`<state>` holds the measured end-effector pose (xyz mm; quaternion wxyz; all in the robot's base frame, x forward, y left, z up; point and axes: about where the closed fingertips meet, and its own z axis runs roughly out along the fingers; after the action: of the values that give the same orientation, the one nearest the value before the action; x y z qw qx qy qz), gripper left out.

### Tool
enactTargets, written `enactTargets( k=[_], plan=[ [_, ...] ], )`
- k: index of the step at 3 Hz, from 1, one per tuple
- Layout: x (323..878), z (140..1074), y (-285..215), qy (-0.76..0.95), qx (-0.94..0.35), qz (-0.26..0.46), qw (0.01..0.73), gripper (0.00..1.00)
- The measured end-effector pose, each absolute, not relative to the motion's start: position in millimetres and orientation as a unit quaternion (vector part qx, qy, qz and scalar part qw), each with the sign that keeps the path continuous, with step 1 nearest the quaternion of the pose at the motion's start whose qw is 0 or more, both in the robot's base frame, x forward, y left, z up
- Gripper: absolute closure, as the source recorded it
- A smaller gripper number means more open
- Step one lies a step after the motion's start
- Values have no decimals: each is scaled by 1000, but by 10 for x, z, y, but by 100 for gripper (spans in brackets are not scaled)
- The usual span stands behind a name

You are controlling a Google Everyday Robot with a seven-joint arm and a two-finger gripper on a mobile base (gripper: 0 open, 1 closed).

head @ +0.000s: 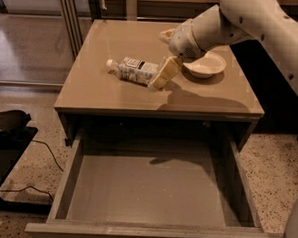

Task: Place blue plastic bottle into top drawer

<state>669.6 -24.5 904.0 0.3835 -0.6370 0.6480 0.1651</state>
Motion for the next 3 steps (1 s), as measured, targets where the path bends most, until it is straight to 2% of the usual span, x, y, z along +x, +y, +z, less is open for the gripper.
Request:
enactTargets(
  k=[3],
  plan=[
    [7068,8456,90,687,-605,240,323,0]
  ],
)
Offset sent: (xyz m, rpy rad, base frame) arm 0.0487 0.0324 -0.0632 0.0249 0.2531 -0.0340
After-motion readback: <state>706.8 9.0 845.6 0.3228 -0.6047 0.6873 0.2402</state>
